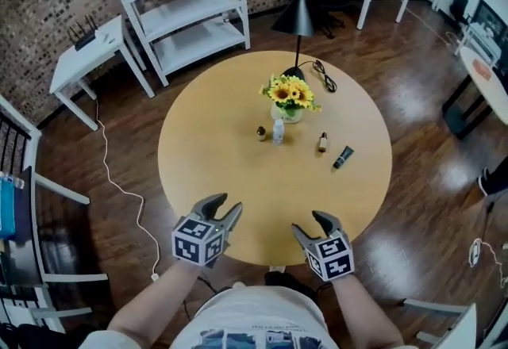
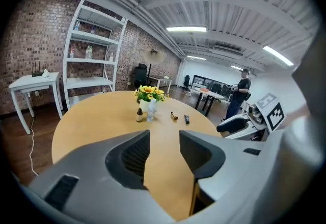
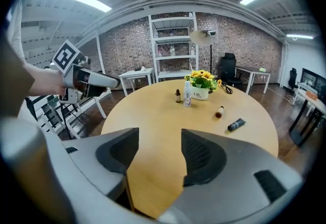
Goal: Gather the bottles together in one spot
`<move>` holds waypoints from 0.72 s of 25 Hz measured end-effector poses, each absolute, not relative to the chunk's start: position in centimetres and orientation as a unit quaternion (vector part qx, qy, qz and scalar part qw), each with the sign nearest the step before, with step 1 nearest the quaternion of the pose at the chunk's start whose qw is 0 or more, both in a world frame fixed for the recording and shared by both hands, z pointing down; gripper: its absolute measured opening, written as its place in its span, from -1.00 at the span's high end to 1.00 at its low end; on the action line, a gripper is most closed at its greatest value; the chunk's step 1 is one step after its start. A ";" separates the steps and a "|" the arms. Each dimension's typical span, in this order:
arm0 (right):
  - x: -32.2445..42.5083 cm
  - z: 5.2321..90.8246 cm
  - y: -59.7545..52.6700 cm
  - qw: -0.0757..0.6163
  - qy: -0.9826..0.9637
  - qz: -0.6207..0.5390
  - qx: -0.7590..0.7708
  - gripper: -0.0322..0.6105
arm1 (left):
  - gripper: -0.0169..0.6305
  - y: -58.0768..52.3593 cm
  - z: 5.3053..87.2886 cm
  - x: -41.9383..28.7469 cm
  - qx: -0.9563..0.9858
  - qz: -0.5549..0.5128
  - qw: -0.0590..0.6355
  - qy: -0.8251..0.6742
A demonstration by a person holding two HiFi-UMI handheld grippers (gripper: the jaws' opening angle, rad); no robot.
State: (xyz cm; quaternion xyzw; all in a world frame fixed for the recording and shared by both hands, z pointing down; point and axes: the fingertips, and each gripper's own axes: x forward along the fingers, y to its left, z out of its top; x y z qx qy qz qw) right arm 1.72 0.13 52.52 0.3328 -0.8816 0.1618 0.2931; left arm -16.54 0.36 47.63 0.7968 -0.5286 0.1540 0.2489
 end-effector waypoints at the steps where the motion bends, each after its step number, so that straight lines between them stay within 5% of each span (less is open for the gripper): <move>1: 1.4 52.2 1.7 0.292 -0.879 0.165 0.339 0.02 | 0.45 2.5 47.4 -17.2 0.798 0.155 0.254 -0.524; 18: -1.4 48.3 20.6 0.295 -0.864 0.154 0.378 0.02 | 0.45 24.8 47.1 -22.4 0.790 0.147 0.304 -0.512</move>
